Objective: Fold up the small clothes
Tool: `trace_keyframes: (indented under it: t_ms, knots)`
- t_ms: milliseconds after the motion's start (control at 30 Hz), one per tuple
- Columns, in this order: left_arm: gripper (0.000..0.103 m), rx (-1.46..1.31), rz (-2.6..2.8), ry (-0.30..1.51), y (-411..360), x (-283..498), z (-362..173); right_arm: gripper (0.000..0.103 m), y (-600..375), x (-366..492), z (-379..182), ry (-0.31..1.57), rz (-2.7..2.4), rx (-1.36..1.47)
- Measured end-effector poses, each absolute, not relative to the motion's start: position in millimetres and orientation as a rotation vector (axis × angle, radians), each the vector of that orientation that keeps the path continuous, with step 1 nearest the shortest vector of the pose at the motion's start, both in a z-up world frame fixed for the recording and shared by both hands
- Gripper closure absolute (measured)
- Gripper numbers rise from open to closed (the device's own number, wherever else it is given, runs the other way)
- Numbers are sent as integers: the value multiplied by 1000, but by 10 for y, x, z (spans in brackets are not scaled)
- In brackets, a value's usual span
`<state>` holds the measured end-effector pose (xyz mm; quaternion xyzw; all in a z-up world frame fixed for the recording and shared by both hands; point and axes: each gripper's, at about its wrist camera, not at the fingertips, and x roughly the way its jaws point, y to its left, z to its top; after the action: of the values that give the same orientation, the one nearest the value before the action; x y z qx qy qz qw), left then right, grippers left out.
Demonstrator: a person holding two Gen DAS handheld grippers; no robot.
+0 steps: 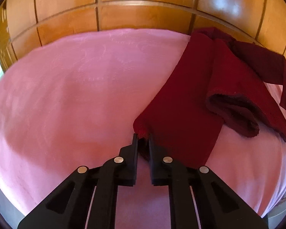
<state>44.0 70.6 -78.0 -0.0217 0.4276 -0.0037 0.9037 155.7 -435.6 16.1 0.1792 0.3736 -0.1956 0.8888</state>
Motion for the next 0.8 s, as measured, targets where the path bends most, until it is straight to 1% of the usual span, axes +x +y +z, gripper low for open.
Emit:
trace_keyframes:
  t_ms: [67,100,133,167,200,267,300,333,433,500,567,600,633,667,733,800]
  knots:
    - [96,-23,-6,859,715,472,-681,95,-4561,1647,82,800,-452,378]
    - [96,-17,8,847,754,508,-618,80,-4668,1652,42,808,-460,391]
    - [96,-15,23,837,798,549,-567,51,-4710,1623,14,808,-470,392]
    - [96,-11,46,822,864,618,-502,28,-4701,1590,26,800,-496,381]
    - [96,-2,77,804,945,697,-429,23,-4698,1529,55,777,-527,359]
    - [96,27,144,759,1109,839,-282,9,-4694,1416,88,748,-532,332]
    - [96,45,189,729,1223,974,-174,9,-4711,1339,108,747,-542,324]
    - [102,54,235,703,1338,1121,-63,9,-4668,1261,113,754,-547,321]
    - [102,-28,394,642,1790,1553,322,9,-4520,1000,172,768,-484,318]
    - [102,-83,436,589,1940,1664,527,9,-4382,821,162,785,-380,319]
    - [86,-163,371,574,1961,1650,608,9,-4119,682,122,822,-277,304]
    - [62,-226,294,593,1920,1611,561,10,-3928,619,59,851,-217,291]
    - [40,-272,231,614,1868,1558,487,13,-3783,586,-2,874,-168,295]
    - [37,-325,132,647,1759,1479,345,19,-3638,560,-73,904,-113,311]
    - [37,-363,-12,725,1535,1360,92,27,-3317,538,-267,973,-6,359]
    - [37,-426,-204,846,1210,1148,-295,32,-3076,562,-400,1015,55,383]
